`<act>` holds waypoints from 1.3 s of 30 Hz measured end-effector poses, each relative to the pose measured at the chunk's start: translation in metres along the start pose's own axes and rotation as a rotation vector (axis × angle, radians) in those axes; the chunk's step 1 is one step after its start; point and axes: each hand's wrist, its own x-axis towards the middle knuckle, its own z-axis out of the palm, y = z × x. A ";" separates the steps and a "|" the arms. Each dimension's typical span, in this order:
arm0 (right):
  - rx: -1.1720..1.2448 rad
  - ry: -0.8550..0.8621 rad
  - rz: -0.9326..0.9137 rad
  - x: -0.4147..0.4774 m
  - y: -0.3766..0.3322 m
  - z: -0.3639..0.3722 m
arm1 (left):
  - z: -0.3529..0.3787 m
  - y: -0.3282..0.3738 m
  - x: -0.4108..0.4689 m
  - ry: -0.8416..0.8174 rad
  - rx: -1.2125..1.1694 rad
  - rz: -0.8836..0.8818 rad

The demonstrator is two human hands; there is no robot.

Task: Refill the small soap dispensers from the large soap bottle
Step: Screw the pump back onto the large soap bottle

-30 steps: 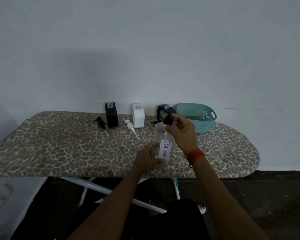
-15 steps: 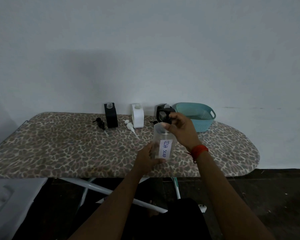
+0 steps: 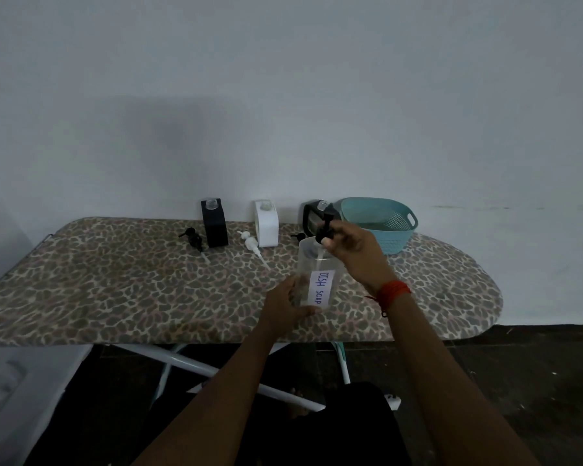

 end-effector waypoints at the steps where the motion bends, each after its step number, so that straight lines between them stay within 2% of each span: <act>1: -0.028 0.069 0.012 0.001 -0.003 0.006 | 0.000 0.000 0.000 -0.001 -0.008 -0.006; 4: -0.085 0.284 0.008 -0.001 -0.009 0.031 | 0.001 0.002 -0.001 0.005 -0.005 -0.026; 6: -0.059 0.328 -0.022 -0.002 -0.010 0.045 | 0.001 0.002 -0.001 0.007 0.010 -0.023; 9: 0.014 0.195 0.021 0.000 -0.010 0.036 | -0.001 0.000 0.000 0.004 0.024 -0.011; 13: 0.114 -0.113 -0.080 -0.003 0.001 0.002 | -0.001 0.000 0.002 0.004 0.048 0.006; 15: 0.077 -0.147 -0.074 -0.002 0.003 -0.004 | 0.000 0.001 0.001 0.010 0.042 0.011; 17: 0.003 -0.051 -0.045 0.001 0.001 0.001 | 0.000 0.002 0.000 0.018 0.023 0.003; 21: -0.041 0.323 0.003 -0.001 -0.006 0.034 | 0.002 0.004 -0.004 0.034 -0.007 -0.001; 23: -0.053 0.374 -0.030 -0.003 -0.008 0.049 | 0.001 0.007 -0.005 0.031 -0.014 -0.004; 25: -0.028 0.295 -0.022 -0.001 -0.010 0.048 | -0.001 0.006 -0.005 0.028 -0.017 0.000; 28: 0.010 0.015 -0.009 0.002 -0.007 0.022 | -0.001 0.004 -0.002 0.031 -0.001 0.007; 30: -0.018 -0.065 -0.029 0.001 -0.003 0.007 | -0.001 0.004 -0.001 0.022 0.006 0.009; 36: -0.096 0.211 0.116 0.005 -0.006 0.025 | 0.001 0.005 -0.003 0.034 -0.007 -0.003; 39: -0.131 0.310 0.075 0.003 -0.010 0.035 | -0.001 0.007 -0.003 0.028 0.004 -0.007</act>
